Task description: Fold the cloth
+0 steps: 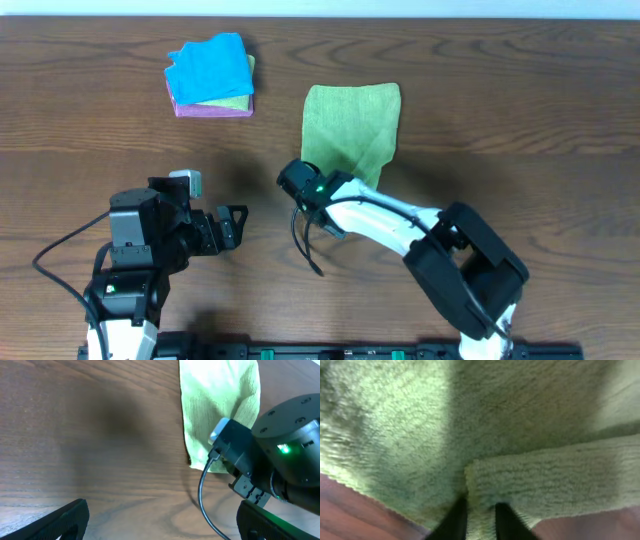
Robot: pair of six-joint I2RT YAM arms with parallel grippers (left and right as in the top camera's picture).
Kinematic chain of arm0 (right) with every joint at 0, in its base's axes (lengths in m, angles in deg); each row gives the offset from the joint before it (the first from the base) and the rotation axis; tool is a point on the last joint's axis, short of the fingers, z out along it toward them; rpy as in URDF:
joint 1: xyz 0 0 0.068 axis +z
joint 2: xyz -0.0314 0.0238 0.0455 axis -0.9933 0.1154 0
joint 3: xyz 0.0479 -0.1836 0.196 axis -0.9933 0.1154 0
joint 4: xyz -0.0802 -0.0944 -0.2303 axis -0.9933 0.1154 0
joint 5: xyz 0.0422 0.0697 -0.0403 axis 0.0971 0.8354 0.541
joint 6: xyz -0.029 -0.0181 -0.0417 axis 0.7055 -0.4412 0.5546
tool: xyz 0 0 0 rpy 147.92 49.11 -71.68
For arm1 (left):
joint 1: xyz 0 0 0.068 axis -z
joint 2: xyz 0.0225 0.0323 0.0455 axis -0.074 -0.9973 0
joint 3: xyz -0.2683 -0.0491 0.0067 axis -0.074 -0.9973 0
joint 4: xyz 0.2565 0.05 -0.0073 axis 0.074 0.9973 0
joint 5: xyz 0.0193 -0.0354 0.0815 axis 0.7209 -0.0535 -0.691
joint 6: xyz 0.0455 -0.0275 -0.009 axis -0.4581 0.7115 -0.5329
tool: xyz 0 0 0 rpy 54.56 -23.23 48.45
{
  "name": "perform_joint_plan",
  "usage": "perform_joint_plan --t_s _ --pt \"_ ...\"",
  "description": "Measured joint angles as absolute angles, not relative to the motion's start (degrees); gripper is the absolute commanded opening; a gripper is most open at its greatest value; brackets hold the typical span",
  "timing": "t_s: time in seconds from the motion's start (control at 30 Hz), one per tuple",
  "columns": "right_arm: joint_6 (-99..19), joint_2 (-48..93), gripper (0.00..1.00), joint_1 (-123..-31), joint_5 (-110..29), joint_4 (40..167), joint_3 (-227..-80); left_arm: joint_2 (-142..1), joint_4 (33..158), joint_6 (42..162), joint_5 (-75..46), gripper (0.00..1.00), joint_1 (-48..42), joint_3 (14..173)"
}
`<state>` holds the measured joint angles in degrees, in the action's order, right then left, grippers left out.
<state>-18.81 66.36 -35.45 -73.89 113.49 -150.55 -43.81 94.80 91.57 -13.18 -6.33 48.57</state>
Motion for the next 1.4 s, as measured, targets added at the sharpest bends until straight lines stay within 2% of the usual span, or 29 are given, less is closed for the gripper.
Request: perform_joint_plan --t_s 0.23,0.8,0.93,1.03,1.3,1.4 --pt "-31.3 64.7 0.46 -32.6 -71.2 113.1 -150.7 -43.8 94.8 91.6 -14.0 0.96 -6.3 48.6" --pt "-50.0 53.0 0.56 -33.4 -75.3 111.2 -150.7 -43.8 94.7 91.6 -14.2 0.95 -6.3 48.6" --pt "-51.2 51.3 0.6 -35.1 -75.5 108.5 -150.8 -43.8 94.6 91.6 -14.2 0.96 -6.3 48.6" --pt "-50.7 51.3 0.59 -36.6 -75.5 105.0 -150.8 -43.8 94.6 91.6 -14.3 0.95 -6.3 48.6" --pt "-40.9 54.5 0.56 -39.0 -73.6 87.9 -151.0 -43.8 94.5 91.6 -14.3 0.95 -6.3 48.6" --pt "-38.0 57.5 0.57 -40.2 -72.9 85.0 -151.0 -43.8 94.5 91.6 -14.3 0.95 -6.3 48.6"
